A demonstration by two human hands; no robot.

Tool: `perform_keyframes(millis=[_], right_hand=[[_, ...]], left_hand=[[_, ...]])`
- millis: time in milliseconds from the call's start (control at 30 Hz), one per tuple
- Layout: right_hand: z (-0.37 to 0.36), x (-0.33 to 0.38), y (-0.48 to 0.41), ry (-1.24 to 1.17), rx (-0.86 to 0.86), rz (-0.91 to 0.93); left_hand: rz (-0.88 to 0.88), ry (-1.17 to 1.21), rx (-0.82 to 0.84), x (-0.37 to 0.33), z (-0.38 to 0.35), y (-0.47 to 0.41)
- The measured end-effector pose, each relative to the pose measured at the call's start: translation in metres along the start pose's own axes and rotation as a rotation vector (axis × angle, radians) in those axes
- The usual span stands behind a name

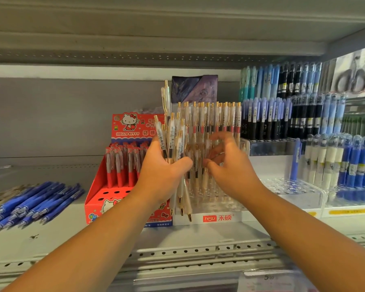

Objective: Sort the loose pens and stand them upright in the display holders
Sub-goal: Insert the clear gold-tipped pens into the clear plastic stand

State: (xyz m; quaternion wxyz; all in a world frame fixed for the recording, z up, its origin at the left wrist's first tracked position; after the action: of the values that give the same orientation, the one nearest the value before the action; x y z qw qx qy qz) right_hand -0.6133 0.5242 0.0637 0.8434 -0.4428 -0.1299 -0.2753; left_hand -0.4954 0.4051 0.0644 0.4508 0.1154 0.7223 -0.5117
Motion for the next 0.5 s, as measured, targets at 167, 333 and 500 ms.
perform_keyframes(millis=[167, 333, 500], right_hand=[[-0.0034, 0.0008, 0.0029, 0.133, 0.012, 0.001], [-0.0020, -0.0017, 0.0020, 0.164, 0.003, -0.005], [-0.0063, -0.0039, 0.0033, 0.166, 0.037, -0.027]], left_hand=[[0.016, 0.018, -0.015, 0.0013, 0.0021, 0.0002], [0.030, 0.039, -0.025, 0.0031, 0.0040, 0.0004], [0.034, 0.059, -0.027, 0.0050, 0.0054, 0.0004]])
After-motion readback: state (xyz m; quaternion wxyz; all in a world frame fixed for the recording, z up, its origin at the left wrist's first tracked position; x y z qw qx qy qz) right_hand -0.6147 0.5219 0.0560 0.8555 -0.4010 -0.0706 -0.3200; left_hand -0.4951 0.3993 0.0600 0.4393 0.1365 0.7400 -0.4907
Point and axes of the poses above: each hand's wrist, its own y-axis away from the middle knuckle, its own z-axis out of the back of the hand, x = y × z, the point moved 10 cm from there along -y, towards the middle knuckle, and after that the axes turned 14 degrees about y, right-handed, at the moved point
